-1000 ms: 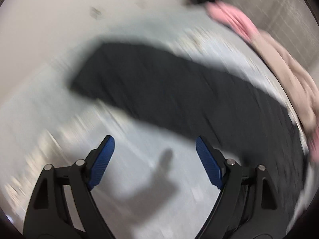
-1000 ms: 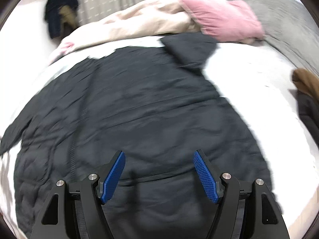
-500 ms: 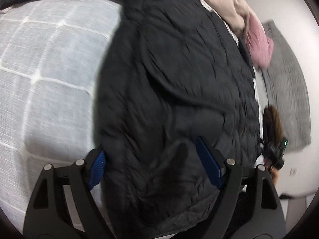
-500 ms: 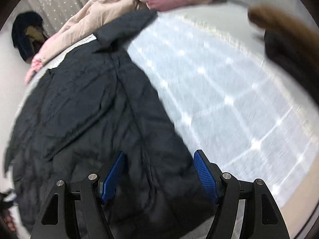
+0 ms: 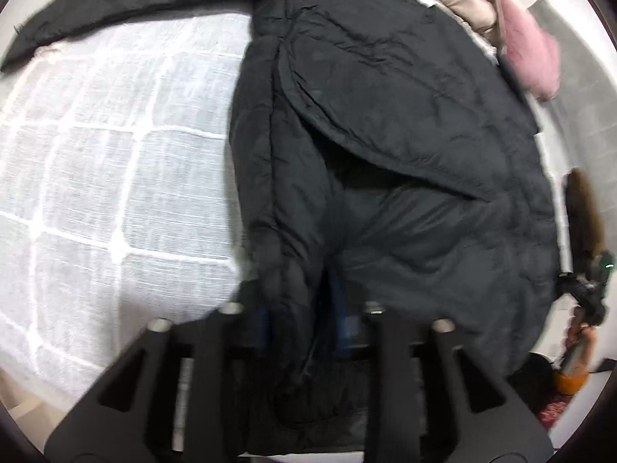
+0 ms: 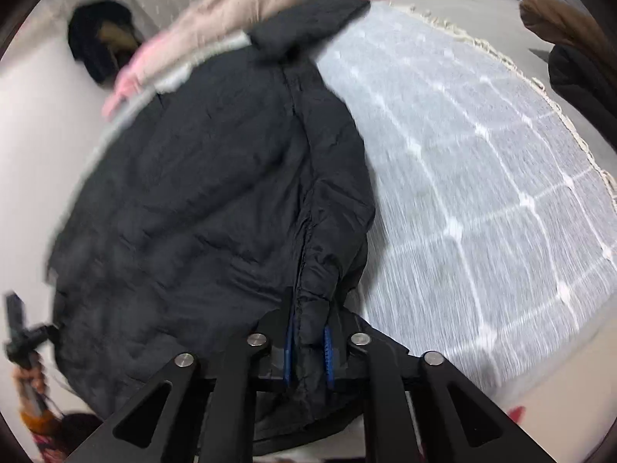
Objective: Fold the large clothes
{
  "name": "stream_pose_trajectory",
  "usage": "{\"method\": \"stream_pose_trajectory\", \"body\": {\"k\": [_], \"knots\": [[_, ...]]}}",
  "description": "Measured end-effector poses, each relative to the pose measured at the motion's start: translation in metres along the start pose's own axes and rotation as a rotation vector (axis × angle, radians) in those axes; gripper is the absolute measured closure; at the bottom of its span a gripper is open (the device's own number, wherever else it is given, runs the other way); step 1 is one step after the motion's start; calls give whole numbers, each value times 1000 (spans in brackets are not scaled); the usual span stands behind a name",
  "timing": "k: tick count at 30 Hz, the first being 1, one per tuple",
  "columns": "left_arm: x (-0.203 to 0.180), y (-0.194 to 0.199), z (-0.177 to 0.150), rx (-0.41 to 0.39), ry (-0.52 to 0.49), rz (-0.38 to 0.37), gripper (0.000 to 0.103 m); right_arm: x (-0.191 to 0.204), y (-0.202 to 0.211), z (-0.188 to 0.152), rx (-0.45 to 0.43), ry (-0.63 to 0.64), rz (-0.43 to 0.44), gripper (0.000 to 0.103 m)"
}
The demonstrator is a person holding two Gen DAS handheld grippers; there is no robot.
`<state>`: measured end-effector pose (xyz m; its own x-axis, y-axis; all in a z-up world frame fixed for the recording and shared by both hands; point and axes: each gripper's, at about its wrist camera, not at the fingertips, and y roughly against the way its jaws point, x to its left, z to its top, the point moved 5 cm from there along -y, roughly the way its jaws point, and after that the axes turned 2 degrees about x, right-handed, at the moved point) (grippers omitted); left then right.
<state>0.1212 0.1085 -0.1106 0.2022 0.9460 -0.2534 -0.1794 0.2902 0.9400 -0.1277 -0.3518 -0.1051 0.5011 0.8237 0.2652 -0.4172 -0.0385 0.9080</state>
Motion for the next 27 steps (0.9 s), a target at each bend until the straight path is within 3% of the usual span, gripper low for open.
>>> {"method": "stream_pose_trajectory", "body": {"k": [1,3,4,6,8,14,16,20,23,27], "knots": [[-2,3,4,-14,1,27,60,-2,-2,2,4,-25,9,76],[-7,15,16,-71,4,90,33,-5,3,7,6,-70,36,64],[-9,25,22,-120,7,102,29,-9,10,12,-24,-99,53,59],[-18,40,33,-195,17,108,25,-14,21,21,-75,-133,61,37],[-35,53,49,-256,27,79,21,-17,28,35,-105,-171,52,32],[-97,41,86,-427,26,-52,15,-13,19,84,-112,-263,118,32],[-106,24,80,-466,-2,-43,15,-12,13,112,-128,-287,123,32],[-132,-13,84,-435,-87,-20,15,-21,-4,163,-169,-326,139,32],[-141,-24,83,-442,-124,-26,15,-35,-31,217,-195,-357,103,32],[-136,-24,80,-431,-121,-56,15,-49,-71,275,-191,-434,166,32]]}}
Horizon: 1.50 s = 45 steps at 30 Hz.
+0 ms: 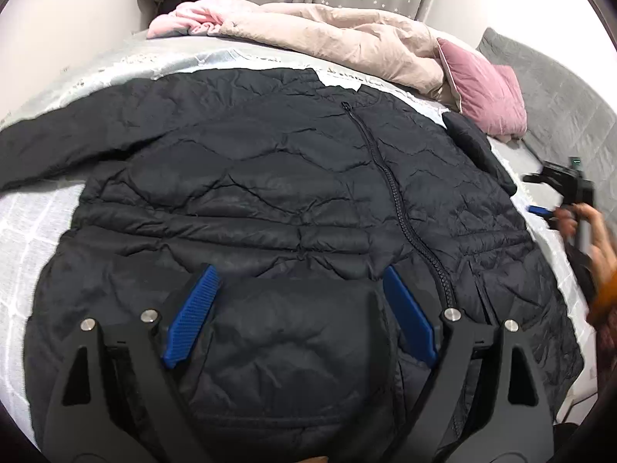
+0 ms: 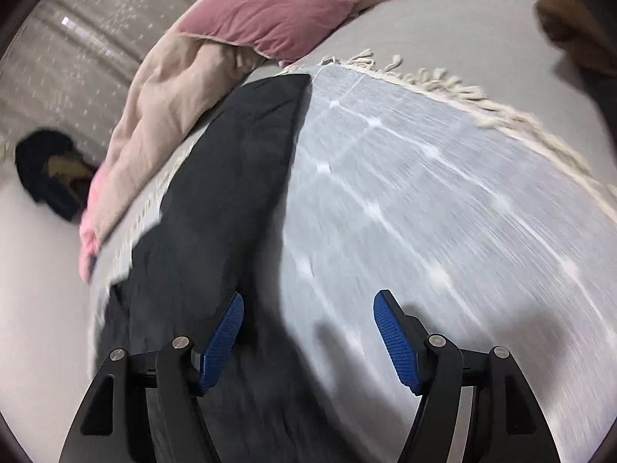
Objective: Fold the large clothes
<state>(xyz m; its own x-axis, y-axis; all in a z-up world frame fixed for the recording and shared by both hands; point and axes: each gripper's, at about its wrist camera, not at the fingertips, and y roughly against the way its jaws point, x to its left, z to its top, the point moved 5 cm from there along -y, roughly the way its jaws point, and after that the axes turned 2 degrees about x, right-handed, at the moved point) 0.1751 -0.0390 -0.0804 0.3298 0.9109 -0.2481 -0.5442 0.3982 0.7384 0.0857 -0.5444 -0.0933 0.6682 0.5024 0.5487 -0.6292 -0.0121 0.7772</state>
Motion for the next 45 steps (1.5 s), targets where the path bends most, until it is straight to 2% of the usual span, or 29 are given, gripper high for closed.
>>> {"method": "stream_pose_trajectory", "body": {"k": [6,11,13,14,15,16,20,22,25,27,29,30,31,32,34,35,36,39,41,45], "knots": [[11,-17,1,33,64,-49,15,23,-62,70,12,-47,49,32],[9,-21,-1,25,26,-41,15,46,-105,96,-22,-37,71,36],[7,-22,-2,27,14,-29,15,51,-112,99,-20,-32,80,55],[6,-21,-2,26,8,-24,15,54,-114,97,-6,-36,89,85],[6,-21,-3,25,6,-21,15,56,-112,94,2,-32,102,97],[5,-20,-3,25,5,-20,15,60,-108,94,-23,-16,93,97],[3,-17,-3,23,1,-11,15,74,-53,84,-210,150,-106,98],[3,-17,-3,29,-4,-2,15,76,-11,72,-335,252,-292,98],[0,-15,-4,35,-13,7,15,62,46,45,-498,274,-505,98],[-1,-14,-4,44,-14,9,15,44,75,22,-558,259,-596,98],[-1,-14,-5,58,-14,10,15,26,85,5,-561,259,-683,97],[-1,-13,-6,58,-14,11,15,14,82,-2,-514,255,-663,95],[0,-12,-6,55,-13,15,15,3,76,-6,-445,238,-579,95],[0,-10,-6,50,-12,21,15,-9,67,-8,-341,189,-415,95],[2,-8,-5,41,-7,25,15,-21,56,-9,-220,110,-190,80],[3,-5,-4,30,-1,26,15,-25,51,-7,-169,68,-138,57],[4,-3,-3,21,3,25,15,-28,46,-5,-142,36,-109,43],[5,5,4,-18,-1,25,15,-32,34,9,-105,-64,-4,43],[6,10,9,-48,-6,40,15,-31,22,21,-97,-129,33,43],[11,10,17,-88,-24,73,15,-20,-19,43,-66,-179,50,43]]}}
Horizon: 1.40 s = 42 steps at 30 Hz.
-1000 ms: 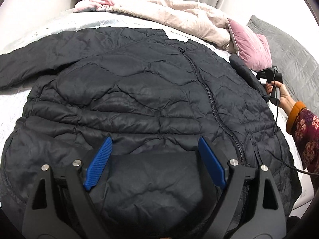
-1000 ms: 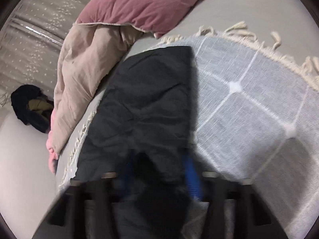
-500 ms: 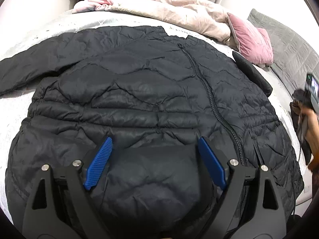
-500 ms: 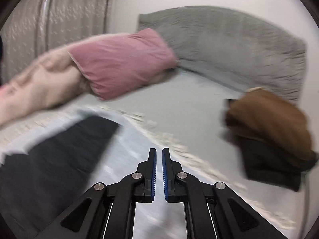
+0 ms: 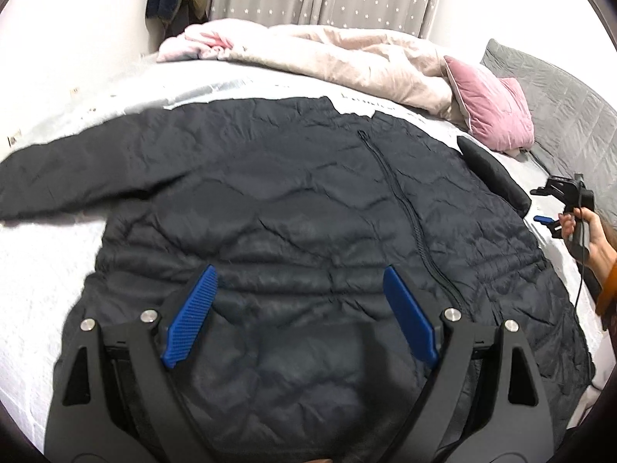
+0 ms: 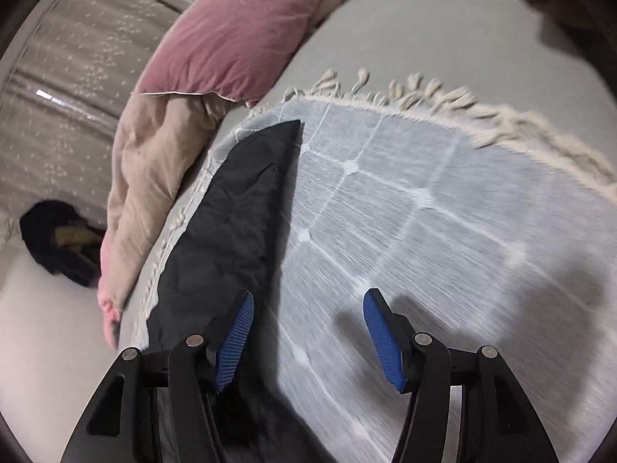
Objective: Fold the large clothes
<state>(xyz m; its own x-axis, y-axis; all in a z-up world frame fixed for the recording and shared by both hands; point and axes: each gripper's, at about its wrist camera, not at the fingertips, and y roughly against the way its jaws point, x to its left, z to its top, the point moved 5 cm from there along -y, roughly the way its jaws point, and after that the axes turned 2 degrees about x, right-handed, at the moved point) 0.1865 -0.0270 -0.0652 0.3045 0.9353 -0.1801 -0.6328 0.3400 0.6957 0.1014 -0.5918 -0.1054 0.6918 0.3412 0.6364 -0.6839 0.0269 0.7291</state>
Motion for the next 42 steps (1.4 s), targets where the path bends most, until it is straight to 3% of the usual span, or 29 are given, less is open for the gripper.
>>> {"method": "stream_pose_trajectory", "body": {"k": [4,8,10,12,13,17,20,24,27,28,30,32,33,34,36,39,42], "knots": [[4,-11,1,16,-12,25,15,14,-43,11,11,6,-11,43],[8,-24,-4,67,14,18,15,35,-67,30,-50,40,-21,43],[10,-31,-7,92,23,20,15,45,-77,34,-38,42,21,49],[9,-34,-9,102,24,23,15,55,-89,30,22,45,67,87],[9,-33,-9,99,21,25,15,60,-90,28,30,66,62,93],[6,-29,-9,84,10,37,15,88,-51,18,-158,266,-115,98],[7,-25,-8,74,16,39,15,102,6,5,-383,421,-300,98],[9,-20,-6,75,39,27,15,82,67,-23,-591,477,-529,98],[13,-19,-7,99,69,21,15,38,83,-42,-604,435,-711,98],[14,-20,-8,111,77,25,15,15,82,-48,-565,403,-790,98],[16,-22,-10,128,78,41,15,-25,74,-56,-438,336,-846,97],[17,-24,-11,135,75,58,15,-64,64,-67,-264,232,-777,91],[19,-24,-11,134,74,61,15,-76,70,-72,-253,184,-678,85],[20,-24,-11,133,73,64,15,-79,78,-73,-259,170,-643,79],[21,-22,-10,129,72,67,15,-89,93,-74,-227,126,-571,39],[23,-19,-8,123,77,58,15,-109,108,-71,-186,11,-344,35],[23,-15,-5,108,73,53,15,-125,114,-64,-181,-96,-183,35]]}}
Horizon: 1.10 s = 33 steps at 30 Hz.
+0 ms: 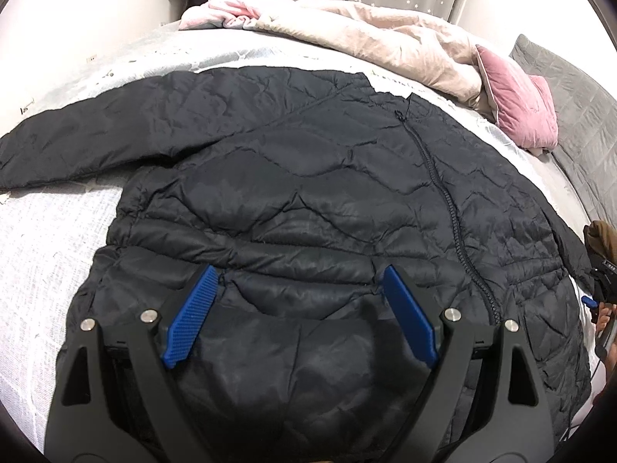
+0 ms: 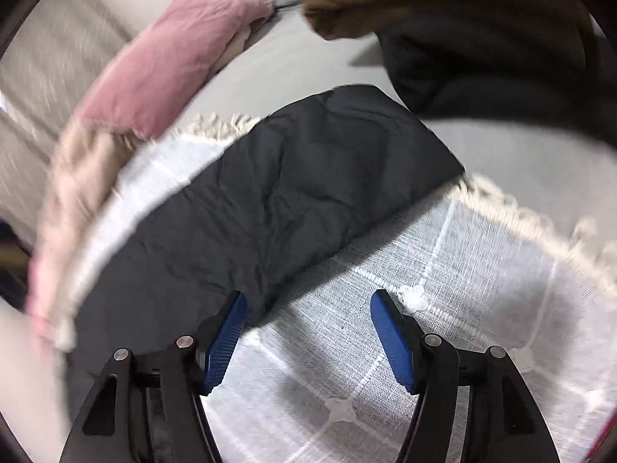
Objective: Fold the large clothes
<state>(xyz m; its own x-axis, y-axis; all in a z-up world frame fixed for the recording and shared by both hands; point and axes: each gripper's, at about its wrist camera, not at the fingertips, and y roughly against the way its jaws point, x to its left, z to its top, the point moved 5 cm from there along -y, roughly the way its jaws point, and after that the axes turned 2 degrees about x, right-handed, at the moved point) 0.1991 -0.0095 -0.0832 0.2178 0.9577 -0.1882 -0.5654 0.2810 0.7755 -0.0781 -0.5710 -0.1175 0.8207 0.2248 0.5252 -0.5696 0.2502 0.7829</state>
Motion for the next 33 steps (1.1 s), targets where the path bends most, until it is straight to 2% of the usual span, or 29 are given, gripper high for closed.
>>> {"method": "stream_pose_trajectory", "body": {"k": [2,5,6,7,8,10,13,15,16,17,18,21,25,29,31,32,33], "knots": [[1,2,0,-7,-8,5,15,-3,-5,8,12,-41,62,35],[5,1,1,-6,-4,15,15,2,-17,25,-17,-40,43,38],[6,0,2,0,2,19,15,3,-17,29,-56,-17,-29,63],[7,1,2,2,5,21,15,-1,-18,35,-76,5,-145,80],[9,1,3,4,10,25,15,-4,-16,40,-80,-1,-206,86],[13,3,3,10,13,31,15,-5,-9,38,-82,-49,-242,86],[19,10,4,34,7,24,15,11,-3,21,-11,76,-302,81],[25,15,2,53,-8,32,15,23,6,4,61,161,-242,71],[27,19,0,60,-16,36,15,27,13,-7,103,191,-189,66],[31,24,-3,70,-28,41,15,29,21,-19,146,217,-128,55],[33,28,-6,76,-36,42,15,32,30,-33,190,245,-69,51],[45,44,-20,113,-62,33,15,36,55,-75,321,338,71,49],[65,64,-49,205,-94,18,15,39,81,-133,471,448,164,49],[98,75,-78,309,-84,48,15,21,96,-178,573,482,149,49],[110,79,-90,341,-70,48,15,11,96,-194,595,503,137,49],[117,81,-100,365,-56,34,15,10,95,-202,597,517,130,50],[120,82,-106,379,-42,12,19,5,95,-205,594,527,127,56]]}}
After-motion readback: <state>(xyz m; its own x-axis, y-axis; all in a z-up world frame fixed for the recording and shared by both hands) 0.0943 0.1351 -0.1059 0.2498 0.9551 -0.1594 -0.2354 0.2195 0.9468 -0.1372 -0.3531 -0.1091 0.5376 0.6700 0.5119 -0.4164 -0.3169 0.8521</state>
